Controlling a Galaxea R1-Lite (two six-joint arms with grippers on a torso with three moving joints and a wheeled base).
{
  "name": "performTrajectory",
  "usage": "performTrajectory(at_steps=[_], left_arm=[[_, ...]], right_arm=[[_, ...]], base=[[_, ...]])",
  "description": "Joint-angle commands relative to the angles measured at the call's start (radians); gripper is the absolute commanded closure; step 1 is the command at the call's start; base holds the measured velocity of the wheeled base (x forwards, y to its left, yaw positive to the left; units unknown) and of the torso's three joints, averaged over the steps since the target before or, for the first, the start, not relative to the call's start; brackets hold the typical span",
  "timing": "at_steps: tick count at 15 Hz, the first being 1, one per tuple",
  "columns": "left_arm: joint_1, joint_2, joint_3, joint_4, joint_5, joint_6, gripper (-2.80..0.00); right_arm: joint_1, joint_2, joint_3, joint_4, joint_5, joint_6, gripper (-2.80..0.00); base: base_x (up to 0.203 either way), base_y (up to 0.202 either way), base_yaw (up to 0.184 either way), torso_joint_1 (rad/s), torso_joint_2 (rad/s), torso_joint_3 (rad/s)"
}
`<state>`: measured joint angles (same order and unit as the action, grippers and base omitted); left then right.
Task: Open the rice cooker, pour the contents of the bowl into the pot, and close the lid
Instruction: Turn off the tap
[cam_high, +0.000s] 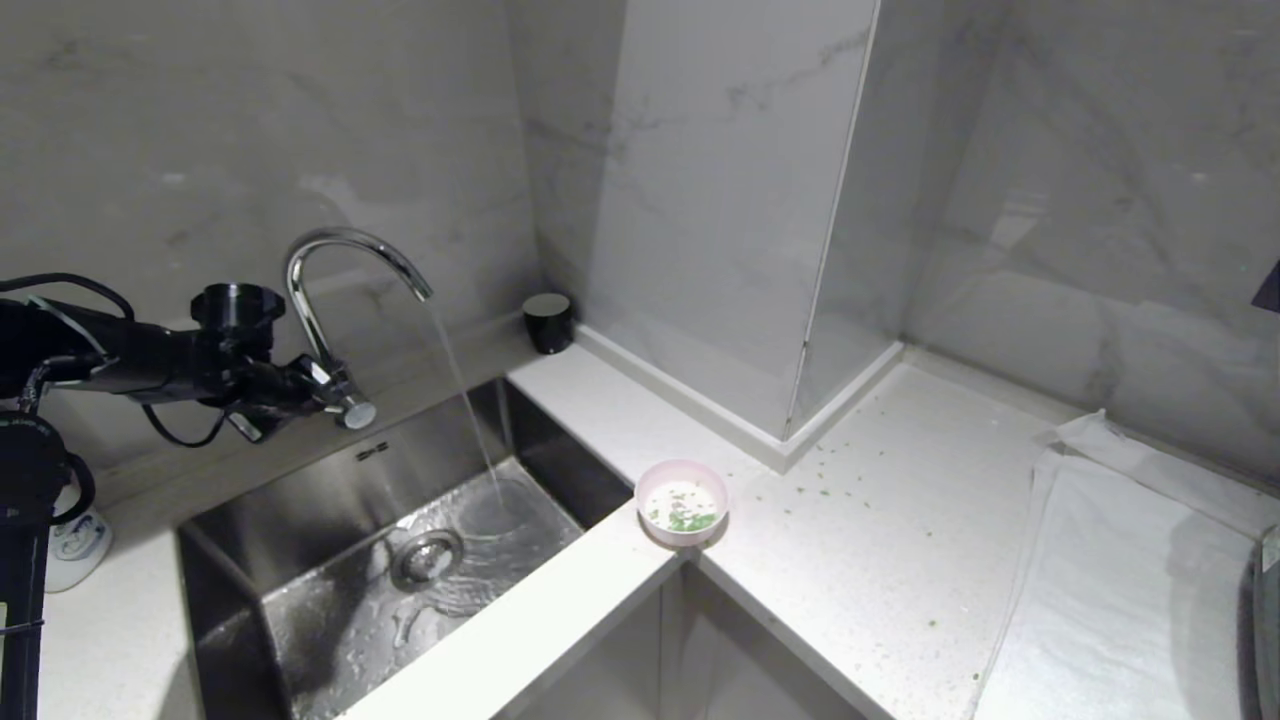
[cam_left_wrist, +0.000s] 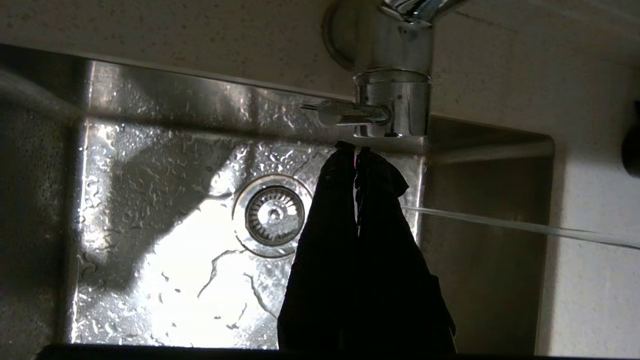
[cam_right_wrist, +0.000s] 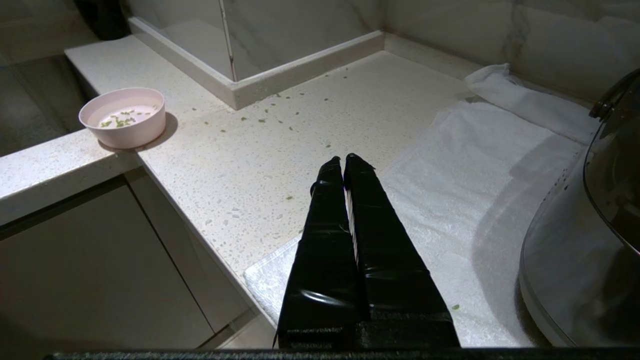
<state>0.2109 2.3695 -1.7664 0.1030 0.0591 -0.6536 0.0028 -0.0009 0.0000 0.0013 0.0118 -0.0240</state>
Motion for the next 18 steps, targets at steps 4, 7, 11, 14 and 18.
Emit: performTrajectory(at_steps=[4, 7, 11, 14, 18], left_arm=[[0.012, 0.023, -0.018, 0.000, 0.002, -0.003, 0.00], [0.016, 0.043, -0.044, 0.000, 0.007, -0.003, 0.00], [0.022, 0.075, -0.092, 0.000, 0.034, -0.008, 0.00], [0.026, 0.096, -0.125, 0.000, 0.053, -0.014, 0.00], [0.027, 0.073, -0.110, 0.008, 0.054, -0.019, 0.00]], right_arm=[[0.000, 0.001, 0.002, 0.000, 0.000, -0.001, 0.00], [0.000, 0.001, 0.002, 0.000, 0.000, -0.001, 0.00], [0.000, 0.001, 0.002, 0.001, 0.000, -0.001, 0.00], [0.000, 0.001, 0.002, 0.000, 0.000, -0.001, 0.00], [0.000, 0.001, 0.002, 0.000, 0.000, -0.001, 0.00]], base=[[0.000, 0.000, 0.000, 0.000, 0.00, 0.000], [0.000, 0.000, 0.000, 0.000, 0.00, 0.000], [0.000, 0.000, 0.000, 0.000, 0.00, 0.000], [0.000, 0.000, 0.000, 0.000, 0.00, 0.000], [0.000, 0.000, 0.000, 0.000, 0.00, 0.000]])
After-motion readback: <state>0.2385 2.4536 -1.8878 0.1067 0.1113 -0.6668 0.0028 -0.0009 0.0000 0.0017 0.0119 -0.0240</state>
